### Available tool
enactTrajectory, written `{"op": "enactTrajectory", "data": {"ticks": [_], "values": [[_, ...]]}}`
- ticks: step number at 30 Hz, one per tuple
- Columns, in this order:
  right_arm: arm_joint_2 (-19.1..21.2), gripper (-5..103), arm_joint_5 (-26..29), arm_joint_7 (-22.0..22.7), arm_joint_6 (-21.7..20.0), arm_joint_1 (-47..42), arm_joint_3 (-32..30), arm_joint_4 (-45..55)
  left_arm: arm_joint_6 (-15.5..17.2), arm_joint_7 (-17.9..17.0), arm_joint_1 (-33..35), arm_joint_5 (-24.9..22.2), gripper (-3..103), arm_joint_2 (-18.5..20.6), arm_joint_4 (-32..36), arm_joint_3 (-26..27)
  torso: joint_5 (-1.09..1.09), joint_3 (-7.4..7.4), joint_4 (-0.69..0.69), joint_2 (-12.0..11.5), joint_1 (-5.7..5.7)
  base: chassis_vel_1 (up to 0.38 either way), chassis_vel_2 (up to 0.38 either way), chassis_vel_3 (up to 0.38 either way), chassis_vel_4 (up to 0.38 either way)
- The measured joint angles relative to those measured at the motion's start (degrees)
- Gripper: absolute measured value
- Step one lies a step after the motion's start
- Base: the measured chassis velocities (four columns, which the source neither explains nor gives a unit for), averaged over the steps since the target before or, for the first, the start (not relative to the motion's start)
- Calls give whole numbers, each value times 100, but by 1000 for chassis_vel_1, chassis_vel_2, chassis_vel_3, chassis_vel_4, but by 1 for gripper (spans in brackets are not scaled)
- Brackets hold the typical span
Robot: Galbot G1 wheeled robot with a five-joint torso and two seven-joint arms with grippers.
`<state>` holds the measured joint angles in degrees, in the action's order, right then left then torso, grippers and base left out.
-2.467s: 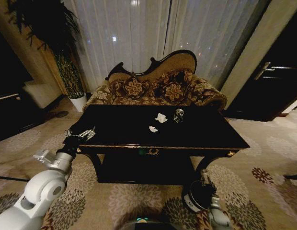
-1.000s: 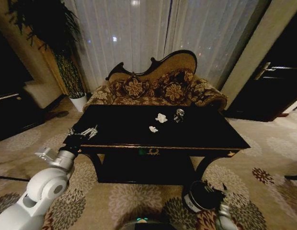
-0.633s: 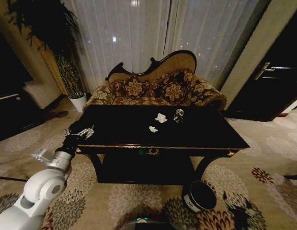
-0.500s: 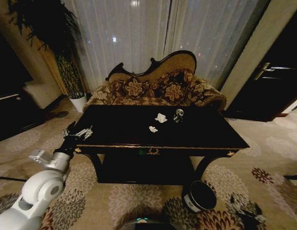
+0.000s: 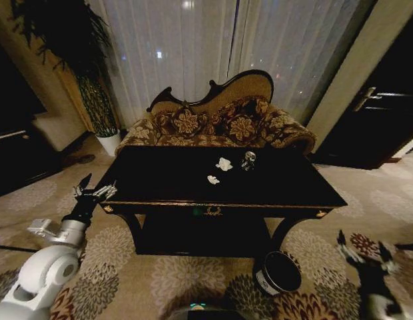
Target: Move to the front of the table and place the trash on the table into the trash bin.
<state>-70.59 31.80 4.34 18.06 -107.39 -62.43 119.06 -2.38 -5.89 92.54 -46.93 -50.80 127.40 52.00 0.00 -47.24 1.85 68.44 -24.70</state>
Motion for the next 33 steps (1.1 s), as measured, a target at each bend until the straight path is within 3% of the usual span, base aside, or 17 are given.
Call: {"op": "enactTrajectory", "data": {"ticks": [6, 19, 25, 27, 33], "values": [[604, 100, 179, 90, -441, 231, 63, 393, 5, 34, 142, 39, 100, 3, 18, 101, 0, 0, 0, 0, -1, 0, 0, 0, 0], [1992, 100, 521, 259, -1557, 1393, 899, 547, 37, 12, 179, 99, 100, -14, 38, 111, 0, 0, 2, 0, -1, 0, 0, 0, 0], [2653, 100, 518, 193, -1641, 1950, 1502, -2, 40, 8, 177, 99, 100, -14, 40, 110, -1, -1, 1, 0, -1, 0, 0, 0, 0], [2963, 100, 541, 154, -1641, 2352, 2004, -390, 42, 8, 176, 98, 100, -14, 42, 109, 1, -1, 0, 0, -1, 0, 0, 0, 0], [3363, 100, 759, 61, -1706, 3083, 2822, -856, 45, 5, 175, 96, 100, -14, 43, 107, 0, 0, 1, -1, -1, 0, 0, 0, 0]]}}
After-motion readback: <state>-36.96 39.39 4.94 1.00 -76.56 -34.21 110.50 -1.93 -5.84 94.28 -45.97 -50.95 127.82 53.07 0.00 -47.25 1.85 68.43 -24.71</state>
